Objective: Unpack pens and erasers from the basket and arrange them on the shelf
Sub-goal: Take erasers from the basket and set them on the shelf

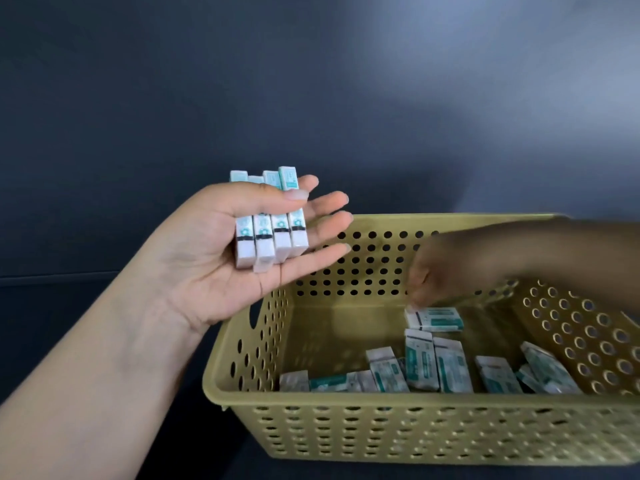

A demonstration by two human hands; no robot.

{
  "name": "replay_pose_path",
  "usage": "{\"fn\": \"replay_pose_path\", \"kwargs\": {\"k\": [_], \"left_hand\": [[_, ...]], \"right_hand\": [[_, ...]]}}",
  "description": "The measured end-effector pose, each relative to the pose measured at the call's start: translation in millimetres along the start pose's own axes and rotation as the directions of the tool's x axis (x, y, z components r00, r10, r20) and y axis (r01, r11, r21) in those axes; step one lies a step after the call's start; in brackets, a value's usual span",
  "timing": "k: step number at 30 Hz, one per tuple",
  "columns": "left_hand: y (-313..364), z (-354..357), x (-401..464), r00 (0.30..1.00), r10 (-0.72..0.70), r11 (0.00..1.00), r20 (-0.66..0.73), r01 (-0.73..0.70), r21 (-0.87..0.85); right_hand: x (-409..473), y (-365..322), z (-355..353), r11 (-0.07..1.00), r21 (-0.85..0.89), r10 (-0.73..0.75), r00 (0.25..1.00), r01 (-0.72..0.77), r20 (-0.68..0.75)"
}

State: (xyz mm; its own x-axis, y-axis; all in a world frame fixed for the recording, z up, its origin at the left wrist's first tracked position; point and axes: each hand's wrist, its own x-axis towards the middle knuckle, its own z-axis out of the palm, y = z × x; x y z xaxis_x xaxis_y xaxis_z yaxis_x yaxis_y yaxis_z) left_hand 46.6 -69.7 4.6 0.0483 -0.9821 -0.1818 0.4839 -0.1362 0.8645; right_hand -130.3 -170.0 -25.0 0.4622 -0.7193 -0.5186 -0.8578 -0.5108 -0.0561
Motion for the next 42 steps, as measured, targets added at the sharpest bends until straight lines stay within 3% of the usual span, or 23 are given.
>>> {"fn": "replay_pose_path", "kwargs": {"k": [7,14,23,30,34,36,38,40,42], "left_hand": [[1,-6,7,0.998,-0.045,0.998,0.048,0.047,-0.047],[1,-7,7,0.998,-0.033,0.998,0.050,0.036,-0.054],[0,-13,13,0.990,-0.058,0.992,0.129,0.072,-0.104],[0,-10,12,0.998,-0.009,0.997,0.070,0.014,-0.076],[1,-6,8,0.998,-0.017,0.997,0.060,0.021,-0.076],[1,-5,7,0.999,-0.016,0.995,0.050,0.021,-0.092],[1,-5,7,1.000,0.003,0.993,0.026,0.000,-0.117],[1,-3,7,0.999,0.034,0.988,-0.015,-0.036,-0.151],[0,-2,8,0.996,0.066,0.980,-0.060,-0.076,-0.184]], "right_hand": [[9,3,7,0.995,0.079,0.058,0.992,-0.067,0.111],[10,1,14,0.987,0.154,0.014,0.984,-0.042,0.179],[9,2,15,0.990,0.142,-0.023,0.986,-0.001,0.165],[6,-1,11,0.985,0.171,-0.064,0.965,0.020,0.255],[0,0,-6,0.966,0.250,-0.100,0.988,0.068,0.119],[-6,2,-18,0.848,0.514,-0.130,0.991,0.128,-0.032],[-19,-2,-30,0.585,0.777,-0.128,0.973,0.231,-0.193],[-31,-12,-43,0.321,0.872,-0.069,0.927,0.369,-0.368],[-41,-24,-54,0.200,0.811,-0.009,0.829,0.550,-0.560]]}}
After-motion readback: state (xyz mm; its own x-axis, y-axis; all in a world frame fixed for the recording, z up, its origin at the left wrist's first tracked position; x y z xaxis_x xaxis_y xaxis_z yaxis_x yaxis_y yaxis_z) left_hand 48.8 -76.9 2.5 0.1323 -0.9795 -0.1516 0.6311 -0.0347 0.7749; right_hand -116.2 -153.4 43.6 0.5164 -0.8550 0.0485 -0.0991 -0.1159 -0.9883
